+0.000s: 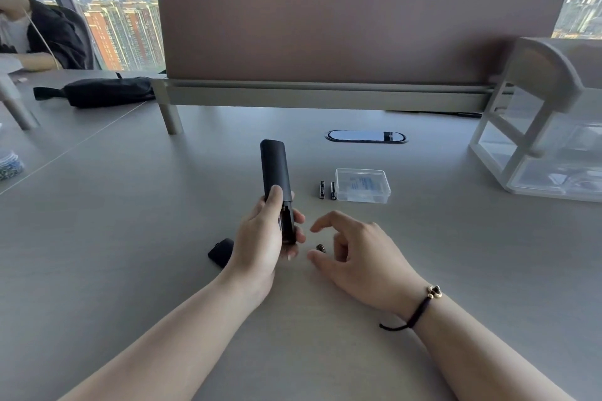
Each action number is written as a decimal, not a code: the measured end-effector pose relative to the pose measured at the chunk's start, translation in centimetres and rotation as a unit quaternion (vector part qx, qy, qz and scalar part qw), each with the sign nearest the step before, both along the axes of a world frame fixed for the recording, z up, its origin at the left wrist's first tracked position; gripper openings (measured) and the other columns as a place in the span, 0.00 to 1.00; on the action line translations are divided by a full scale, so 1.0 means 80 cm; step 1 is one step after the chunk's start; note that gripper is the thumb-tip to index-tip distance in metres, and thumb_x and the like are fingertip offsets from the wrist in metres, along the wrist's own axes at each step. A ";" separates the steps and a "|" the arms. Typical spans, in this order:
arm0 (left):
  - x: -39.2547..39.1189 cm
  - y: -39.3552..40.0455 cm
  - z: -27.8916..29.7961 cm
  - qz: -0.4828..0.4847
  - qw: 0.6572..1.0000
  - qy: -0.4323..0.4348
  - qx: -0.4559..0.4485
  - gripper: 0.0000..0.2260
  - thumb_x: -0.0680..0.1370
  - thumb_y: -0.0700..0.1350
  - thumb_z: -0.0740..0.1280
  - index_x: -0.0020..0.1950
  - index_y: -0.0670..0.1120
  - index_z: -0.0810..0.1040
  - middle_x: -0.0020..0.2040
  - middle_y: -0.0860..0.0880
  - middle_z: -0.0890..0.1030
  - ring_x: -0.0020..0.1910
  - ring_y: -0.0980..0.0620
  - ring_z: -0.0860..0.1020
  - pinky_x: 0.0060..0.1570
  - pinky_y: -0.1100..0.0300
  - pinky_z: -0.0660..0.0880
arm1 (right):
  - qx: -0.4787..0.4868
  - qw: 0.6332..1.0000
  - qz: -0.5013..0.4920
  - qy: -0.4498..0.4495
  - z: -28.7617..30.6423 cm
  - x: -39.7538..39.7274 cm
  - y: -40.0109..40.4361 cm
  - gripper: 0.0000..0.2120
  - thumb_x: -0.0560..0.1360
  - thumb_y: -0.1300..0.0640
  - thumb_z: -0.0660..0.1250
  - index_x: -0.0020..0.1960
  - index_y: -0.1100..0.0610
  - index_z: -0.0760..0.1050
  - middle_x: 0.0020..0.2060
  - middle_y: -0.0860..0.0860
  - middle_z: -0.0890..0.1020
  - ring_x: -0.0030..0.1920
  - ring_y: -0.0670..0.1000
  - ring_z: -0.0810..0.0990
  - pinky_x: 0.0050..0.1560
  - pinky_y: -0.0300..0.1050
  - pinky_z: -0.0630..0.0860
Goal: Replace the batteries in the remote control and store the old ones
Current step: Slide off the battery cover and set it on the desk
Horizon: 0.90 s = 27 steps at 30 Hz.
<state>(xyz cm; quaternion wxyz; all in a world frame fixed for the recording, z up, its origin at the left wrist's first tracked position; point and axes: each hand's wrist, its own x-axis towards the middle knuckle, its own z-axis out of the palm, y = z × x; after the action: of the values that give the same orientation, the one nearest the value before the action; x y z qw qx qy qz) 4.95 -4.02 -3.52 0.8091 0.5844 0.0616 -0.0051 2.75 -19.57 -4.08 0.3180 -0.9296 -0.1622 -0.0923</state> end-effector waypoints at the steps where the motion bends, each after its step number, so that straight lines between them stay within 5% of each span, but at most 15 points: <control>1: 0.000 0.001 0.001 -0.009 1.000 0.012 -0.013 0.19 0.82 0.55 0.57 0.58 0.40 0.76 0.36 0.45 0.77 0.27 0.49 0.74 0.22 0.60 0.63 | 0.024 1.000 -0.010 -0.012 0.000 0.001 -0.001 0.11 0.71 0.45 0.68 0.52 0.41 0.73 0.25 0.45 0.76 0.29 0.45 0.74 0.36 0.46 0.75; 6: -0.007 0.002 0.007 -0.072 0.996 0.019 -0.057 0.27 0.81 0.60 0.55 0.61 0.37 0.76 0.36 0.45 0.76 0.27 0.48 0.73 0.26 0.58 0.65 | 0.121 0.989 -0.028 -0.082 0.003 0.000 0.001 0.07 0.70 0.49 0.74 0.47 0.44 0.78 0.27 0.44 0.76 0.29 0.45 0.73 0.32 0.38 0.70; 13: -0.015 -0.004 0.006 -0.155 0.987 0.000 -0.030 0.24 0.80 0.60 0.54 0.50 0.41 0.77 0.36 0.46 0.75 0.33 0.48 0.71 0.34 0.55 0.65 | 0.129 0.987 0.011 -0.097 0.003 -0.008 0.012 0.13 0.69 0.50 0.74 0.53 0.45 0.79 0.28 0.41 0.75 0.29 0.46 0.73 0.33 0.36 0.68; 27: -0.018 -0.004 0.000 -0.193 0.979 -0.065 0.012 0.22 0.83 0.57 0.53 0.48 0.39 0.73 0.38 0.41 0.68 0.30 0.47 0.68 0.29 0.58 0.65 | 0.211 0.977 0.014 -0.035 0.005 -0.006 0.010 0.15 0.68 0.55 0.78 0.52 0.45 0.80 0.28 0.46 0.78 0.25 0.46 0.72 0.30 0.47 0.73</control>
<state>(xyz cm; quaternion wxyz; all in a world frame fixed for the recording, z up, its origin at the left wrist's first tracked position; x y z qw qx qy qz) 3.51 -4.35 -3.50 0.7882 0.5940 -0.1049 -0.1221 2.25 -18.81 -3.71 0.5023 -0.8354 -0.1630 -0.1523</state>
